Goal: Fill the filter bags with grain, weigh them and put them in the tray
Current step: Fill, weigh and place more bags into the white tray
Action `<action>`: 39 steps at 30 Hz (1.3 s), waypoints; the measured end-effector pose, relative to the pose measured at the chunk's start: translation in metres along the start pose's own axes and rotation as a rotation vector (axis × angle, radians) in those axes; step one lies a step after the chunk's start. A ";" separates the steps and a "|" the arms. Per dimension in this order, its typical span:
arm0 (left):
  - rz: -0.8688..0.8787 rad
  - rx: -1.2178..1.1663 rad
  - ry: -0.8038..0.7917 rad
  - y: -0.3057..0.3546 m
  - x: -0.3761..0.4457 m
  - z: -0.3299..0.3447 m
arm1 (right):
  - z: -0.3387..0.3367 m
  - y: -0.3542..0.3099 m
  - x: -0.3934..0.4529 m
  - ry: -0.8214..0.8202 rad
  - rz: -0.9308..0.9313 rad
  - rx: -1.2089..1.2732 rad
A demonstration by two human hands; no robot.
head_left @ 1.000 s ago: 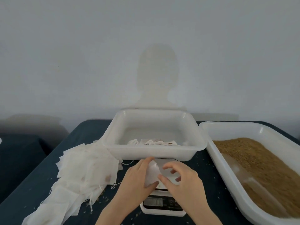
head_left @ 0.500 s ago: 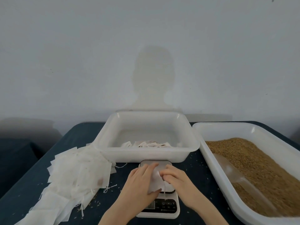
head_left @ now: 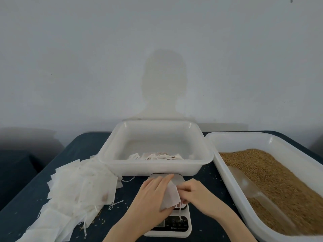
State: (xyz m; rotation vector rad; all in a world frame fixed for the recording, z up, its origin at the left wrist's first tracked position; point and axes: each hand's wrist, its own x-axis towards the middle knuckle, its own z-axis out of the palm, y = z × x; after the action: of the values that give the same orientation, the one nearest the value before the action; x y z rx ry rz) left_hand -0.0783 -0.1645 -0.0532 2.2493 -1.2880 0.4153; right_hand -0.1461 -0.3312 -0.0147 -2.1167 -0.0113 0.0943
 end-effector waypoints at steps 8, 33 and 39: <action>-0.109 0.076 -0.106 -0.008 0.006 0.004 | -0.007 0.004 0.000 0.040 -0.008 -0.202; -0.214 -0.121 -0.319 -0.012 0.029 -0.009 | -0.017 -0.015 0.000 0.067 -0.013 -0.144; -0.264 -0.196 -0.304 -0.011 0.033 -0.010 | -0.028 -0.019 -0.006 0.117 -0.047 -0.230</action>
State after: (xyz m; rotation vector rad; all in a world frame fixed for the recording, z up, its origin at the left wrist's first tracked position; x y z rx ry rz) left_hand -0.0517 -0.1776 -0.0314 2.3298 -1.0937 -0.1481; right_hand -0.1495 -0.3453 0.0158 -2.3474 -0.0027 -0.0616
